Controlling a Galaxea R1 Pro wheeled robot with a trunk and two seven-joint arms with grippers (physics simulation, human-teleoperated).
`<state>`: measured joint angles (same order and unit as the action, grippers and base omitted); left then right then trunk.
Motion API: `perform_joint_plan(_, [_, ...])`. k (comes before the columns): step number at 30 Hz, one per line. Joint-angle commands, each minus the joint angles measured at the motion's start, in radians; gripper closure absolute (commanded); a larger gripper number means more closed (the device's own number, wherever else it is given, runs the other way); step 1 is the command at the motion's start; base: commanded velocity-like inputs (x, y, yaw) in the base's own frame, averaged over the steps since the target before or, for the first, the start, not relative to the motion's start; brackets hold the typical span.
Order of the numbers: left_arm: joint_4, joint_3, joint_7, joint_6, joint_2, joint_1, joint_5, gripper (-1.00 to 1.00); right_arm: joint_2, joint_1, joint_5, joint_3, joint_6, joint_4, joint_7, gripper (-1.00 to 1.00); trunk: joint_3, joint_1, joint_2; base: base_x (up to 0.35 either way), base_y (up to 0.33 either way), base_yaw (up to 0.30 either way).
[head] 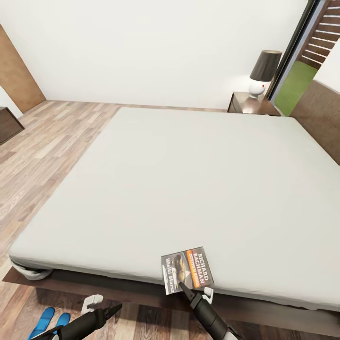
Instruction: In the bedroom, move the book from the bed onto either nightstand, and place the two sandals side by side next to the bed.
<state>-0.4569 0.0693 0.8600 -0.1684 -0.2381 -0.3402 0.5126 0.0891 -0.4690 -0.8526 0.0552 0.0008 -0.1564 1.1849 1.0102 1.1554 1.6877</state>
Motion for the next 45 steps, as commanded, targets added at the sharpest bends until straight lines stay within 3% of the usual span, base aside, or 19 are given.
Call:
perform_joint_plan(1, [0.000,0.006,0.001,-0.008,-0.001,0.000,0.011,-1.00,0.000,0.000,-0.008,0.005,0.004,0.001,0.001,1.00,0.001,0.000,0.000,0.000,0.000,0.000])
perform_joint_plan(8, [0.000,0.006,0.001,-0.008,-0.001,0.000,0.011,-1.00,0.000,0.000,-0.008,0.005,0.004,0.001,0.001,1.00,-0.015,-0.019,-0.035,0.000,0.000,0.000])
perform_joint_plan(16, [0.000,0.005,0.001,-0.008,-0.001,0.000,0.011,-1.00,0.000,0.000,-0.008,0.005,0.004,0.001,0.001,1.00,-0.015,-0.019,-0.035,0.000,0.000,0.000])
perform_joint_plan(45, [0.000,0.006,0.001,-0.009,-0.001,0.000,0.011,-1.00,0.000,0.000,-0.007,0.005,0.007,0.001,0.001,1.00,-0.106,-0.130,-0.238,0.000,0.000,0.000])
